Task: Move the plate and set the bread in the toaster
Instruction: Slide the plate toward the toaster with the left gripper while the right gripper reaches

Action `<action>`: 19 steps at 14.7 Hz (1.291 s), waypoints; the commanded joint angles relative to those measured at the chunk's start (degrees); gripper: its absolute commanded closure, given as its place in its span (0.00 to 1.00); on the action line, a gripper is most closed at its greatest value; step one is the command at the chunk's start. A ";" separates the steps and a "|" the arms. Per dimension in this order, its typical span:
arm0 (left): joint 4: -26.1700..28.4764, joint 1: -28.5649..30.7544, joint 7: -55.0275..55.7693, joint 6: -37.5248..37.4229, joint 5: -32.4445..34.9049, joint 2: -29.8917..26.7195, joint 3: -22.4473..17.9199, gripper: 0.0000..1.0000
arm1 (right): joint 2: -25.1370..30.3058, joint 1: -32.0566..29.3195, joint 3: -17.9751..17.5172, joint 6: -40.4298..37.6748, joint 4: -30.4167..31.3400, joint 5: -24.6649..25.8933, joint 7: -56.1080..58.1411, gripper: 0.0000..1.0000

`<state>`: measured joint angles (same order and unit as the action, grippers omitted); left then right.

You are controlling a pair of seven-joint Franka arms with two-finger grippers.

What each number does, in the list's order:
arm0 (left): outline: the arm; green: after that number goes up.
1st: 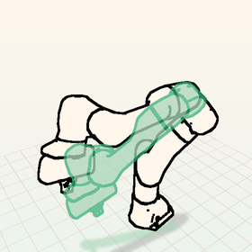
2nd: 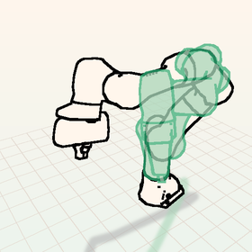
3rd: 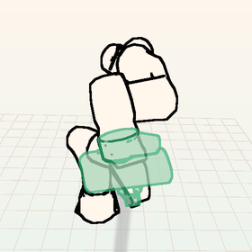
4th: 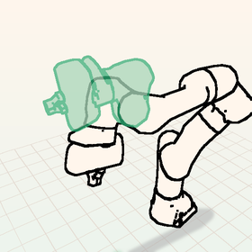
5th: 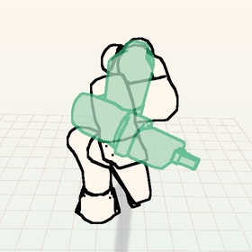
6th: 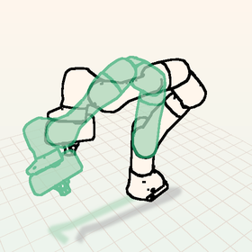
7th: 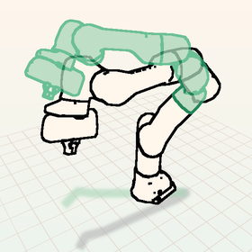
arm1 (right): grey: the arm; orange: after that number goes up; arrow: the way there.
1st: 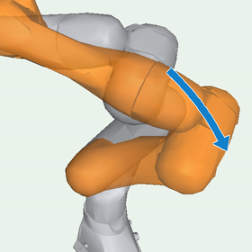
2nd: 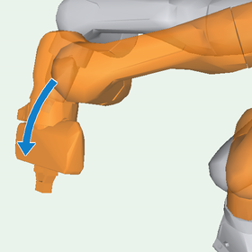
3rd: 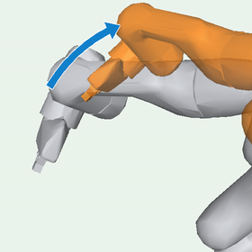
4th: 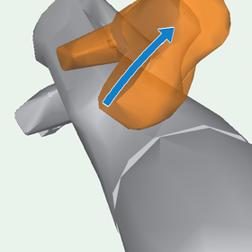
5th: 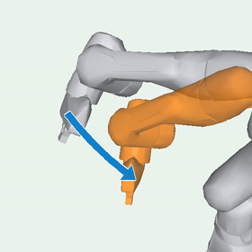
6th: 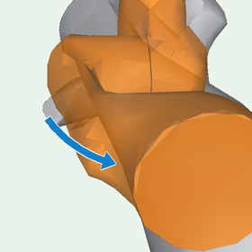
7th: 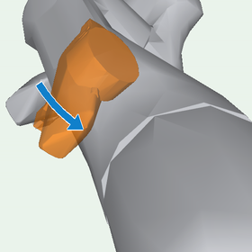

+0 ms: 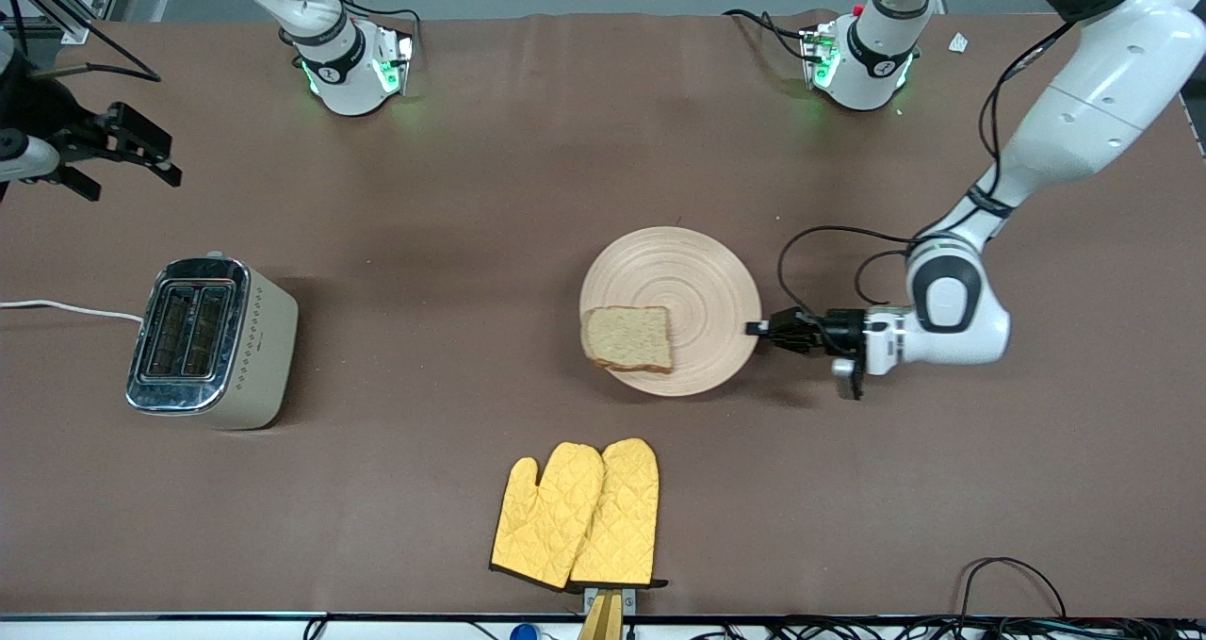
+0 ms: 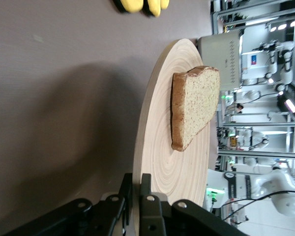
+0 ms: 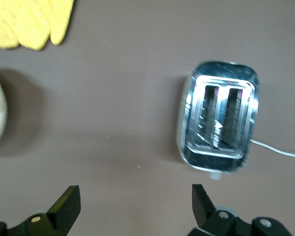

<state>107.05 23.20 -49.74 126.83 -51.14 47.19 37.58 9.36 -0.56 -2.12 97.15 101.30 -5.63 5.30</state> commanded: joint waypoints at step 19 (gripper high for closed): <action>-4.74 11.57 13.18 -12.55 14.19 -11.14 -0.41 0.00 | -29.74 26.04 0.01 32.74 -0.40 2.29 -35.53 0.00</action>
<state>101.49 30.21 -37.91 118.52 -41.75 40.38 37.12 -19.71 24.11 -2.78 129.65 101.49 -4.64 -27.66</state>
